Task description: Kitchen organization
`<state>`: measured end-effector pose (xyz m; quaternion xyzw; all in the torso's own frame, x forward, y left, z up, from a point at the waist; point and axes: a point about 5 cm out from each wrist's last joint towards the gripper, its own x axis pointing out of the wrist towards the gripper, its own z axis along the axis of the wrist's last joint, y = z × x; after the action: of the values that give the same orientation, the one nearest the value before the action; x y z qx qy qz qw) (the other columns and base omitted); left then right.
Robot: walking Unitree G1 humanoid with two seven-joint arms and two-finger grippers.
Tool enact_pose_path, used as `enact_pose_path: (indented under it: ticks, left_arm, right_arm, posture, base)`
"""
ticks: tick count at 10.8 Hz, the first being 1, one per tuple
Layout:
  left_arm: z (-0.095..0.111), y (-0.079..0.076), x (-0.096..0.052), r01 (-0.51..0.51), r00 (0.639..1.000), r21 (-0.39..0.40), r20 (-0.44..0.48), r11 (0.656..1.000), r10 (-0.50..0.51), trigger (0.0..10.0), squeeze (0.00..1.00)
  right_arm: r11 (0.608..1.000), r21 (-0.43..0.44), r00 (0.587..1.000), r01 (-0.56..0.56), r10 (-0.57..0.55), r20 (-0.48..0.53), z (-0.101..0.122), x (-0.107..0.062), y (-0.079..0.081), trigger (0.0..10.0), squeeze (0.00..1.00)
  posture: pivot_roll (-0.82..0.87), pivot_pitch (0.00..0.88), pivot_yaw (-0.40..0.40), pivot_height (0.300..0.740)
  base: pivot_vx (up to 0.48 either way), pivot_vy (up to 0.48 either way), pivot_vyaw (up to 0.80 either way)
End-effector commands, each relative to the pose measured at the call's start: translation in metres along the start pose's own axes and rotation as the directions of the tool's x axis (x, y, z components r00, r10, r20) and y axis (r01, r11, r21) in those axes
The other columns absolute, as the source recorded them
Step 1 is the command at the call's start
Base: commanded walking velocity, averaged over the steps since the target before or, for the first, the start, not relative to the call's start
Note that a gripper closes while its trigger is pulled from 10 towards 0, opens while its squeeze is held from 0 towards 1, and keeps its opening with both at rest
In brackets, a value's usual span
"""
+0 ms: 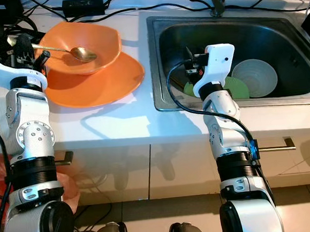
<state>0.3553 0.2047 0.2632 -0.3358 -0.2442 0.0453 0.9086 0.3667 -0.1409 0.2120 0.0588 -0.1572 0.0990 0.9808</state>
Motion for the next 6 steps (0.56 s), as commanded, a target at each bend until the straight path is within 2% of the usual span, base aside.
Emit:
enact_pose_path:
  ticks: [1, 3, 5, 6]
  left_arm:
    - [0.005, -0.013, 0.0, 0.064, 0.998, -0.044, 0.016, 0.997, -0.063, 0.0, 0.0]
    - [0.015, -0.037, -0.001, 0.179, 0.983, -0.129, 0.059, 0.975, -0.173, 0.0, 0.0]
    - [0.017, -0.049, -0.003, 0.238, 0.971, -0.163, 0.073, 0.958, -0.229, 0.0, 0.0]
    - [0.015, -0.059, -0.006, 0.272, 0.962, -0.216, 0.069, 0.938, -0.263, 0.0, 0.0]
  right_arm:
    - [1.0, -0.007, 1.0, 0.004, -0.004, -0.015, -0.001, -0.001, -0.002, 10.0, 0.0]
    - [1.0, -0.006, 1.0, 0.001, -0.001, -0.012, 0.0, 0.0, -0.001, 10.0, 0.0]
    - [1.0, -0.004, 1.0, 0.002, -0.002, -0.009, 0.0, 0.0, -0.001, 10.0, 0.0]
    - [1.0, -0.002, 1.0, 0.001, -0.001, -0.006, 0.001, 0.001, -0.001, 10.0, 0.0]
  posture:
    - [0.07, 0.144, -0.068, 0.723]
    - [0.07, 0.139, -0.068, 0.723]
    - [0.07, 0.136, -0.068, 0.723]
    - [0.07, 0.135, -0.07, 0.723]
  base:
    - [0.0, 0.0, 0.0]
    - [0.0, 0.0, 0.0]
    - [0.0, 0.0, 0.0]
    - [0.0, 0.0, 0.0]
